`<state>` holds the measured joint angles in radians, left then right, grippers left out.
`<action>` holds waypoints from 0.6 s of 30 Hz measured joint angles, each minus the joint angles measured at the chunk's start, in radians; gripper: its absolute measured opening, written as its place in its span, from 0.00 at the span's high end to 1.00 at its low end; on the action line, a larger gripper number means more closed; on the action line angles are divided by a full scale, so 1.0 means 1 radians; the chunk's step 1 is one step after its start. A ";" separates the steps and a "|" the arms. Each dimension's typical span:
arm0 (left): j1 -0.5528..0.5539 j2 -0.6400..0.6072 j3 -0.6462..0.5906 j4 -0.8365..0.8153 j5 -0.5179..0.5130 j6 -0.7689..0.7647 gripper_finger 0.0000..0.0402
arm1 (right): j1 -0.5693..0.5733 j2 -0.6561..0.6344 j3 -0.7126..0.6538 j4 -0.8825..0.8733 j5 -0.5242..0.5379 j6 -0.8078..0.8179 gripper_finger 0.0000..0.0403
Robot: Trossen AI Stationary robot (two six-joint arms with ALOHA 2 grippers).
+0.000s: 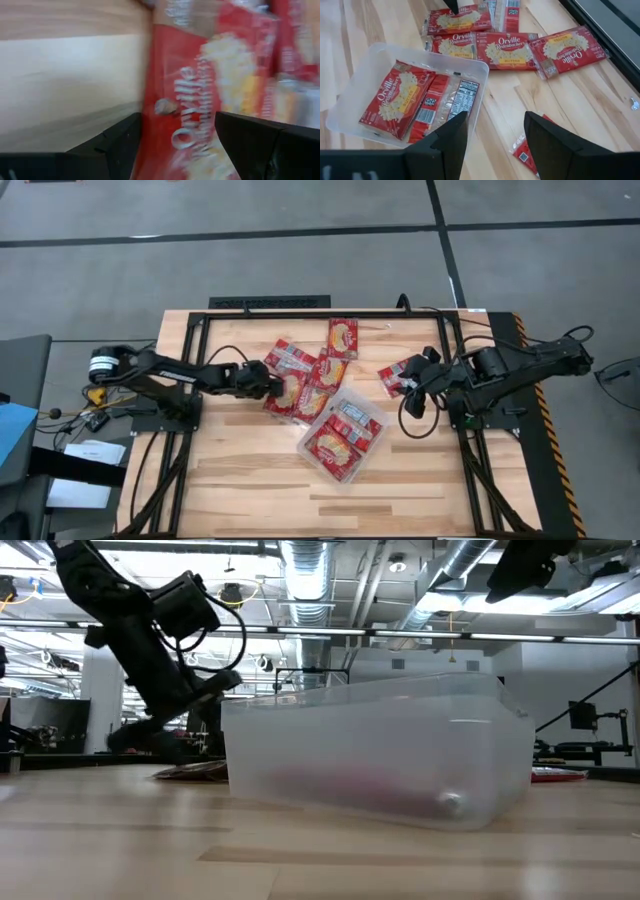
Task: Sort popcorn bags into baskets
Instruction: Put the red popcorn bag into the transparent bin
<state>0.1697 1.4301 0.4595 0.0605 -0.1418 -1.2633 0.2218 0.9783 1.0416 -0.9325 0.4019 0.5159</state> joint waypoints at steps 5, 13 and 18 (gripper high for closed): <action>-0.006 0.027 -0.004 0.040 0.015 -0.001 0.38 | 0.000 0.000 0.000 0.001 0.000 0.000 0.45; -0.006 0.081 -0.001 0.053 0.012 -0.017 0.60 | 0.000 0.000 0.000 0.004 0.000 0.000 0.45; -0.006 0.153 -0.002 0.178 0.033 -0.004 0.84 | 0.000 0.000 0.000 0.013 0.000 0.000 0.47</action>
<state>0.1638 1.5830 0.4578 0.2385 -0.1087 -1.2675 0.2218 0.9782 1.0420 -0.9193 0.4015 0.5159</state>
